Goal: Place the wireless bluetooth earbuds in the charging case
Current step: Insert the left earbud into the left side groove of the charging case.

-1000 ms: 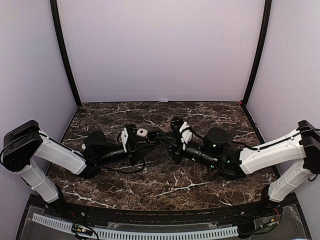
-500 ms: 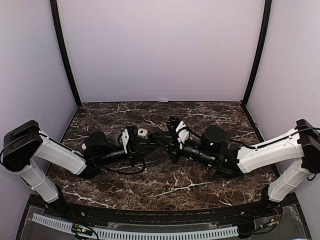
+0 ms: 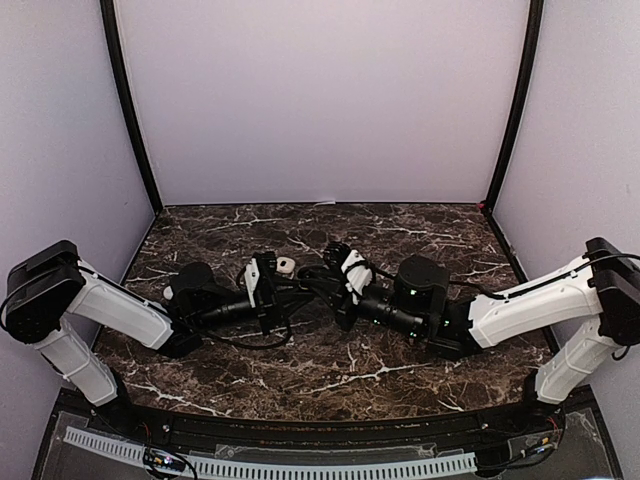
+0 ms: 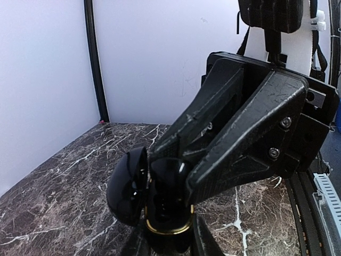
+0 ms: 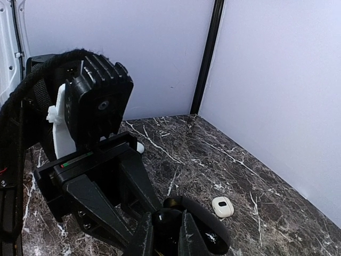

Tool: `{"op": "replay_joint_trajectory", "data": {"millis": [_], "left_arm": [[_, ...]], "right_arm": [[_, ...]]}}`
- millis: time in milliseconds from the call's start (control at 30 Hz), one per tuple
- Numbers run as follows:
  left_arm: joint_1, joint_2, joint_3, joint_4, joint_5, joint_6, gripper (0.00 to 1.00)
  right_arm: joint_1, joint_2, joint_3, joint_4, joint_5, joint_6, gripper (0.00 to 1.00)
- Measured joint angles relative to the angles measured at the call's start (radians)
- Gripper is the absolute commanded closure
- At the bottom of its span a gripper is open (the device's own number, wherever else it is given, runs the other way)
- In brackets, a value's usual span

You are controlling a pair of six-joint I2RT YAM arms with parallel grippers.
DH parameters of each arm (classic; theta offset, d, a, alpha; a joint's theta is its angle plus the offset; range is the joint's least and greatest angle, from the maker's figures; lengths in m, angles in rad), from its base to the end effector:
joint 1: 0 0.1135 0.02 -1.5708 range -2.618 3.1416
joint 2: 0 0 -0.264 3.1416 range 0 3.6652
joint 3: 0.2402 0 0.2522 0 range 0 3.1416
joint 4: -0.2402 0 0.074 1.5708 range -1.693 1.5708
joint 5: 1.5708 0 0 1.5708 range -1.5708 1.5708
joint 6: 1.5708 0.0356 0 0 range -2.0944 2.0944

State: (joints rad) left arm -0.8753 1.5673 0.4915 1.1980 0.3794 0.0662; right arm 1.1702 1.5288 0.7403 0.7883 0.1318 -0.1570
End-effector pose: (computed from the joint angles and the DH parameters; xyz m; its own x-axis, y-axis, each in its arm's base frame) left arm 0.1786 -0.2346 0.2035 0.1407 -0.0727 -0.9874 0.9414 0.3185 0.1107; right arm 0.1343 0.3052 0.2458 0.1346 -0.0795 -0.9877 -0.8510 0.5013 -0.1564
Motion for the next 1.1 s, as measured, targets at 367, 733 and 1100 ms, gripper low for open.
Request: {"op": "replay_joint_trajectory", "data": {"millis": [367,733,1100], "left_arm": [[0.000,0.000,0.000,-0.003,0.001,-0.002,0.87],[0.000,0.003,0.000,-0.003,0.001,-0.010,0.87],[0.000,0.019,0.000,0.000,0.004,-0.026,0.87]], "right_arm": [[0.005,0.000,0.000,-0.004,0.053,-0.006,0.79],[0.005,0.000,0.000,-0.023,0.067,-0.006,0.72],[0.005,-0.028,0.063,-0.131,0.063,0.009,0.79]]}}
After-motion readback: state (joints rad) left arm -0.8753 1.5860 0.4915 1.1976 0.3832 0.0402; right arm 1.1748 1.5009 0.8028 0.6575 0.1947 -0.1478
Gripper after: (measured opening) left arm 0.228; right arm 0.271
